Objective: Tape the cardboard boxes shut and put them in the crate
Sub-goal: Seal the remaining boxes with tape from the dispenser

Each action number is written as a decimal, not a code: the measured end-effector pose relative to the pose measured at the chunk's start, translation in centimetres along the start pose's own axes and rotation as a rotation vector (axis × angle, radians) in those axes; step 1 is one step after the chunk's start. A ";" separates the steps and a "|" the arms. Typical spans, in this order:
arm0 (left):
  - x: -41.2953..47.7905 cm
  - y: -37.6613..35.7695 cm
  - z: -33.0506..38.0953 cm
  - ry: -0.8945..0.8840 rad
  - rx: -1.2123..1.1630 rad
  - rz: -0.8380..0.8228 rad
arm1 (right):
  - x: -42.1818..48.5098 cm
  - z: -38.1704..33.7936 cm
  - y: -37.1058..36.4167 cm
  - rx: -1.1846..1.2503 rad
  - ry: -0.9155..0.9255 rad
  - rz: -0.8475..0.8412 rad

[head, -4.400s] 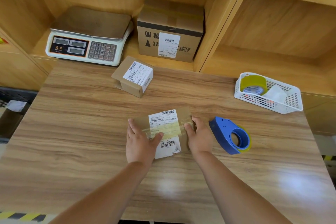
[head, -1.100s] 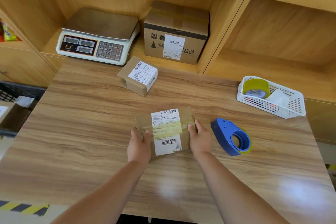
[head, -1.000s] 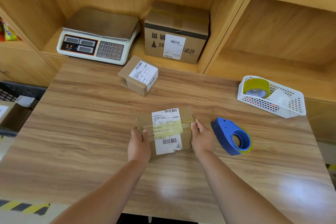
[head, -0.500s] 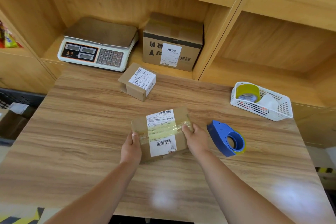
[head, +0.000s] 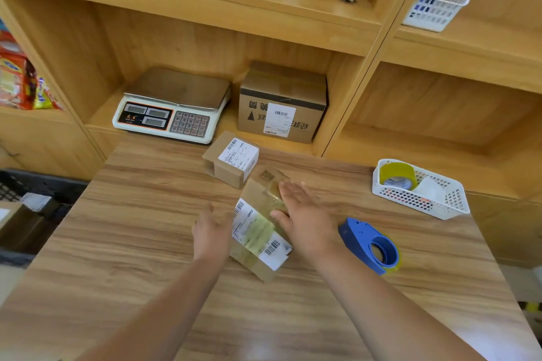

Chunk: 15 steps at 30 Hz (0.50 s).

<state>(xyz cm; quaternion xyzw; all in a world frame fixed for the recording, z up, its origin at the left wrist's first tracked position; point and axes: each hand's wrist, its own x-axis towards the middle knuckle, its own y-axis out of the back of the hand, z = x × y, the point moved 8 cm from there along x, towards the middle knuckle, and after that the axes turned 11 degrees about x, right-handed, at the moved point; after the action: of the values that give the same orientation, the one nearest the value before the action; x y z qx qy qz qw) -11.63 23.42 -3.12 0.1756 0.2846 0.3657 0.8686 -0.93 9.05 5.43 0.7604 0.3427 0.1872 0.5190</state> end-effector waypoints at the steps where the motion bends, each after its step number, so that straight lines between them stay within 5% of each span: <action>1: 0.1 0.4 0.9 -0.048 -0.036 0.004 | -0.2 -0.7 -0.3 -0.074 0.057 0.014; 3: 0.6 1.1 2.4 -0.129 -0.117 -0.003 | -0.8 -2.5 -0.1 -0.134 0.138 0.097; 7: 0.9 2.4 4.7 -0.230 -0.158 -0.106 | -1.6 -2.8 -1.8 -0.034 0.143 -0.026; 15: -1.9 1.0 7.9 -0.727 0.512 -0.441 | -2.3 -0.6 -2.1 0.301 0.025 -0.008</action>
<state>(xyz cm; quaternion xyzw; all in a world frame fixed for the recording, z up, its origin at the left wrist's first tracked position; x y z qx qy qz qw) -8.36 21.86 4.19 0.4351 0.0745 0.0068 0.8973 -3.60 8.30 3.86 0.8259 0.3764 0.1411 0.3953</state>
